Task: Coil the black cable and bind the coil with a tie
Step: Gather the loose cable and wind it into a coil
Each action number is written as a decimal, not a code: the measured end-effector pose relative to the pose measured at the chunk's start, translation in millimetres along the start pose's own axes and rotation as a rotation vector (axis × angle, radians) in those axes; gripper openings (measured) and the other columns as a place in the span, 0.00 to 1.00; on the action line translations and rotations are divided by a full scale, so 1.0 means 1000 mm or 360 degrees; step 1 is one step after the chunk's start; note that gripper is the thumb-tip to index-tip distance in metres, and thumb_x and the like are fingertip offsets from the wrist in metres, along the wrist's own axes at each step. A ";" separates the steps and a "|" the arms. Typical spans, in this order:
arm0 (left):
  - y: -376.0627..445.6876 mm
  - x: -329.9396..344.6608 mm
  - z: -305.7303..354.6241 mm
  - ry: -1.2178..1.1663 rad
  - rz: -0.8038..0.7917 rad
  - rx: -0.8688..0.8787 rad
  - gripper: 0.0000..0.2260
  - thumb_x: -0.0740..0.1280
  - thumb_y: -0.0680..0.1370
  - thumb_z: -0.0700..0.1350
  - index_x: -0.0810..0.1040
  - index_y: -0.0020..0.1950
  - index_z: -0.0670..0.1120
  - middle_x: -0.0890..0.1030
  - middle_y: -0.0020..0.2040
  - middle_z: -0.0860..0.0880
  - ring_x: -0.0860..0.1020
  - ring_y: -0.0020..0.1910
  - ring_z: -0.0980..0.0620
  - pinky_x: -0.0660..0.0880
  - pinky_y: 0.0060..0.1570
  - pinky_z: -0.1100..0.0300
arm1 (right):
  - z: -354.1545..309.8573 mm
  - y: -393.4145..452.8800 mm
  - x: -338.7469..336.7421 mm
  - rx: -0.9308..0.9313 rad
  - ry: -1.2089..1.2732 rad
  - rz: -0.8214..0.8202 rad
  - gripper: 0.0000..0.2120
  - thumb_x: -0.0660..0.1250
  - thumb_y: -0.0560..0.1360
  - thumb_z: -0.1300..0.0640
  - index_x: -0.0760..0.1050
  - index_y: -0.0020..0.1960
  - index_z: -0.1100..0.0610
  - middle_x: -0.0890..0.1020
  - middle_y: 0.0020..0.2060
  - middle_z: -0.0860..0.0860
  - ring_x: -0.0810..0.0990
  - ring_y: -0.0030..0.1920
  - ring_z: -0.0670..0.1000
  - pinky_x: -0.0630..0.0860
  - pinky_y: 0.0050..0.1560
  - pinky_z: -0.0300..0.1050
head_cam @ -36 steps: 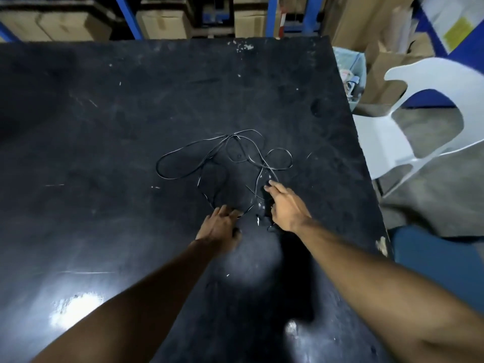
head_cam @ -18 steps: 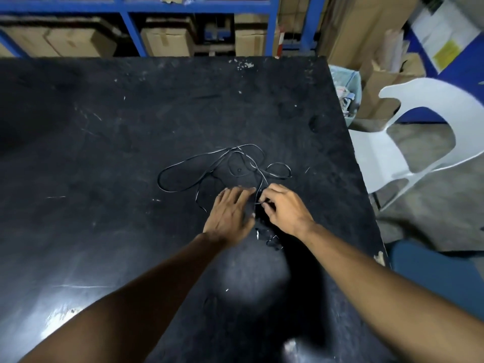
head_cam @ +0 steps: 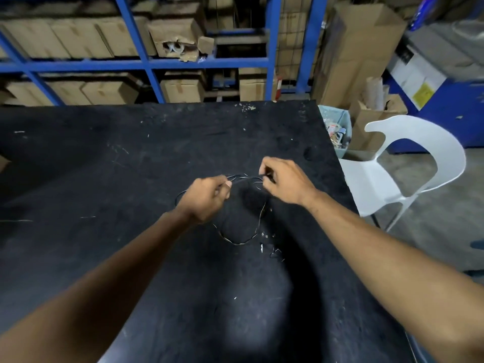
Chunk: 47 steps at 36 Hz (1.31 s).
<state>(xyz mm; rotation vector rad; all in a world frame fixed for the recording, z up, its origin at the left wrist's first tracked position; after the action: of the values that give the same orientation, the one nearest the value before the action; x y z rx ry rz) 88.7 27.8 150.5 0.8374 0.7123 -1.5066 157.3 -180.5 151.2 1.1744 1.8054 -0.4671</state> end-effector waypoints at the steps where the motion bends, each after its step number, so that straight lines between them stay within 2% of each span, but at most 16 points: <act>1: -0.003 -0.011 -0.003 -0.0061 0.0010 -0.0043 0.17 0.61 0.86 0.48 0.72 0.36 0.49 0.75 0.31 0.51 0.74 0.34 0.51 0.68 0.40 0.53 | -0.003 0.004 -0.010 0.0002 0.0027 0.0032 0.05 0.69 0.74 0.61 0.77 0.48 0.53 0.76 0.37 0.44 0.73 0.34 0.44 0.73 0.43 0.45; 3: -0.008 -0.029 -0.009 -0.0367 -0.0011 -0.0156 0.18 0.62 0.86 0.46 0.73 0.36 0.48 0.71 0.31 0.51 0.68 0.31 0.53 0.64 0.36 0.53 | -0.006 0.013 -0.025 0.0006 0.0066 0.0067 0.06 0.69 0.74 0.62 0.77 0.47 0.52 0.77 0.37 0.44 0.73 0.34 0.40 0.71 0.42 0.43; 6: -0.023 -0.048 -0.008 -0.1313 -0.0083 -0.0352 0.17 0.59 0.86 0.43 0.71 0.37 0.47 0.63 0.27 0.54 0.59 0.24 0.57 0.55 0.25 0.60 | -0.016 0.025 -0.046 -0.0010 0.0075 0.0119 0.07 0.69 0.75 0.62 0.76 0.47 0.51 0.76 0.34 0.41 0.73 0.34 0.40 0.71 0.41 0.43; 10: -0.046 -0.071 0.016 -0.2355 -0.0295 -0.0329 0.15 0.57 0.85 0.45 0.70 0.38 0.47 0.56 0.28 0.56 0.51 0.24 0.57 0.48 0.24 0.61 | -0.037 0.036 -0.063 -0.0058 0.0055 0.0193 0.05 0.69 0.75 0.62 0.77 0.49 0.55 0.74 0.33 0.40 0.73 0.33 0.45 0.73 0.41 0.44; 12: -0.057 -0.085 0.030 -0.2637 -0.0389 -0.0251 0.14 0.58 0.85 0.46 0.71 0.40 0.47 0.54 0.29 0.55 0.51 0.24 0.57 0.50 0.26 0.60 | -0.046 0.039 -0.066 -0.0045 0.0066 0.0219 0.04 0.70 0.76 0.62 0.78 0.49 0.56 0.75 0.34 0.41 0.74 0.35 0.50 0.76 0.43 0.46; 15: -0.068 -0.103 0.050 -0.2787 -0.0528 -0.0105 0.12 0.59 0.84 0.47 0.79 0.47 0.45 0.54 0.29 0.54 0.52 0.24 0.56 0.52 0.28 0.61 | -0.052 0.044 -0.066 0.0055 0.0207 0.0298 0.05 0.71 0.77 0.62 0.78 0.48 0.54 0.79 0.35 0.46 0.79 0.35 0.49 0.79 0.44 0.45; 19: -0.080 -0.122 0.080 -0.2841 -0.0775 0.0105 0.11 0.61 0.85 0.44 0.81 0.58 0.42 0.56 0.30 0.54 0.55 0.25 0.56 0.55 0.28 0.61 | -0.061 0.049 -0.066 0.0149 0.0529 0.0463 0.04 0.74 0.76 0.63 0.81 0.46 0.56 0.87 0.38 0.50 0.89 0.40 0.50 0.86 0.50 0.50; 24: -0.086 -0.155 0.112 -0.2753 -0.0761 0.0382 0.07 0.59 0.85 0.39 0.76 0.52 0.42 0.71 0.34 0.52 0.72 0.32 0.55 0.73 0.41 0.60 | -0.078 0.055 -0.064 0.0177 0.0776 0.0486 0.03 0.76 0.77 0.63 0.88 0.50 0.59 0.90 0.42 0.55 0.91 0.44 0.53 0.87 0.56 0.54; 28: -0.081 -0.181 0.122 -0.2728 -0.0622 0.0520 0.09 0.58 0.86 0.41 0.76 0.51 0.43 0.85 0.50 0.42 0.85 0.57 0.43 0.81 0.61 0.43 | -0.092 0.052 -0.059 0.0103 0.0663 0.0445 0.05 0.76 0.77 0.60 0.89 0.52 0.56 0.90 0.41 0.50 0.88 0.43 0.48 0.82 0.50 0.38; 30: -0.074 -0.195 0.125 -0.2647 -0.0508 0.0564 0.13 0.55 0.88 0.43 0.76 0.50 0.43 0.84 0.64 0.37 0.78 0.71 0.38 0.72 0.70 0.32 | -0.101 0.049 -0.057 0.0041 0.0591 0.0392 0.05 0.75 0.78 0.58 0.89 0.52 0.55 0.89 0.42 0.47 0.87 0.46 0.46 0.77 0.49 0.32; 32: -0.067 -0.209 0.128 -0.2571 -0.0414 0.0593 0.15 0.52 0.89 0.45 0.76 0.50 0.45 0.76 0.75 0.35 0.71 0.78 0.37 0.66 0.73 0.28 | -0.110 0.045 -0.051 0.0021 0.0618 0.0305 0.06 0.73 0.80 0.58 0.89 0.49 0.56 0.91 0.47 0.47 0.88 0.51 0.45 0.77 0.54 0.33; 36: -0.048 -0.232 0.123 -0.2462 -0.0180 0.0531 0.14 0.53 0.88 0.47 0.75 0.49 0.48 0.73 0.78 0.38 0.71 0.78 0.39 0.65 0.73 0.26 | -0.128 0.037 -0.038 0.0015 0.0770 0.0116 0.14 0.69 0.82 0.59 0.84 0.39 0.52 0.91 0.44 0.51 0.89 0.53 0.47 0.76 0.55 0.34; 41: -0.022 -0.259 0.099 -0.2204 0.0204 0.0349 0.15 0.58 0.85 0.48 0.83 0.49 0.51 0.82 0.70 0.44 0.79 0.71 0.45 0.70 0.70 0.33 | -0.140 0.025 -0.030 0.0006 0.1041 -0.0094 0.11 0.65 0.86 0.58 0.85 0.53 0.58 0.81 0.33 0.52 0.82 0.34 0.50 0.78 0.43 0.38; 44: -0.013 -0.270 0.085 -0.1847 0.0393 0.0210 0.17 0.59 0.83 0.49 0.86 0.44 0.54 0.87 0.62 0.50 0.83 0.62 0.51 0.71 0.57 0.43 | -0.146 0.016 -0.035 -0.0053 0.0897 -0.0138 0.12 0.64 0.86 0.52 0.86 0.51 0.45 0.78 0.31 0.49 0.77 0.32 0.48 0.73 0.38 0.39; 46: -0.010 -0.274 0.073 -0.1474 0.0525 0.0095 0.16 0.60 0.81 0.51 0.87 0.44 0.54 0.86 0.62 0.49 0.80 0.60 0.49 0.67 0.52 0.46 | -0.152 0.012 -0.045 -0.0115 0.0777 -0.0081 0.15 0.64 0.86 0.52 0.85 0.45 0.39 0.80 0.33 0.53 0.79 0.35 0.56 0.73 0.39 0.45; 47: -0.010 -0.274 0.068 -0.1283 0.0564 0.0088 0.15 0.60 0.81 0.51 0.87 0.45 0.54 0.86 0.62 0.48 0.79 0.58 0.50 0.69 0.51 0.48 | -0.154 0.010 -0.051 -0.0135 0.0726 -0.0045 0.14 0.65 0.85 0.52 0.86 0.47 0.40 0.83 0.36 0.49 0.82 0.39 0.57 0.75 0.42 0.48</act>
<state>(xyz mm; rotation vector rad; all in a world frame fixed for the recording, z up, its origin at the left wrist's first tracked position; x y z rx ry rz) 80.5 123.8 416.3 0.3080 -0.0745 -1.3790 98.9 -94.4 275.7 1.2694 2.2066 -0.1388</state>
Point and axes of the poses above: each hand's wrist, its own y-axis towards the middle knuckle, its own x-axis out of the palm, z = x × y, the point moved 5 cm from there along y, towards the middle knuckle
